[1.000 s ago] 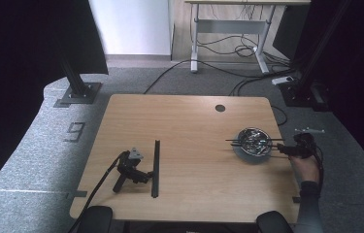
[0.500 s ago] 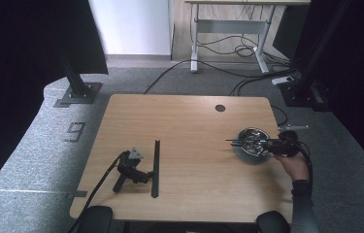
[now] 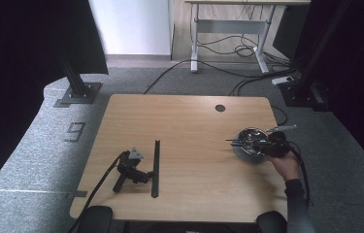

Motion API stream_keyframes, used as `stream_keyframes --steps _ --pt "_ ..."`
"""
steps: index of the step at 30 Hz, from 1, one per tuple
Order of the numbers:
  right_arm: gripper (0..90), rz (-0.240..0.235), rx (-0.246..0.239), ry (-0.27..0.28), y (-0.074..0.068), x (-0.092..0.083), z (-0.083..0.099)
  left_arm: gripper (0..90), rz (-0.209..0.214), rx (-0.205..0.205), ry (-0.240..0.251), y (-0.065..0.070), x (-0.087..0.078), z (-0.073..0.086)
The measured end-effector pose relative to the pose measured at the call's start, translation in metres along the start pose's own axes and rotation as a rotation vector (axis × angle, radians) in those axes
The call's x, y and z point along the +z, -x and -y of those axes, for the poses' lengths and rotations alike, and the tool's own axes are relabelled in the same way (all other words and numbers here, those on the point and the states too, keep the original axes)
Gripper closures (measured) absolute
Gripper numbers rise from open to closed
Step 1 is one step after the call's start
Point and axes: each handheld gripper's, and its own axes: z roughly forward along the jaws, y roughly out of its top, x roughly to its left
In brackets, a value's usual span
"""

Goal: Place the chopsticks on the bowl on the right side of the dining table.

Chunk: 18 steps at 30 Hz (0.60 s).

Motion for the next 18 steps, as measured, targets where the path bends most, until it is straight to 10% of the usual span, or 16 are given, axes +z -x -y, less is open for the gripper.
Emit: stream_keyframes --steps 18 --pt "81.4 0.039 -0.063 0.006 -0.009 0.021 -0.003 0.0 0.000 0.000 0.000 0.000 0.000 0.000"
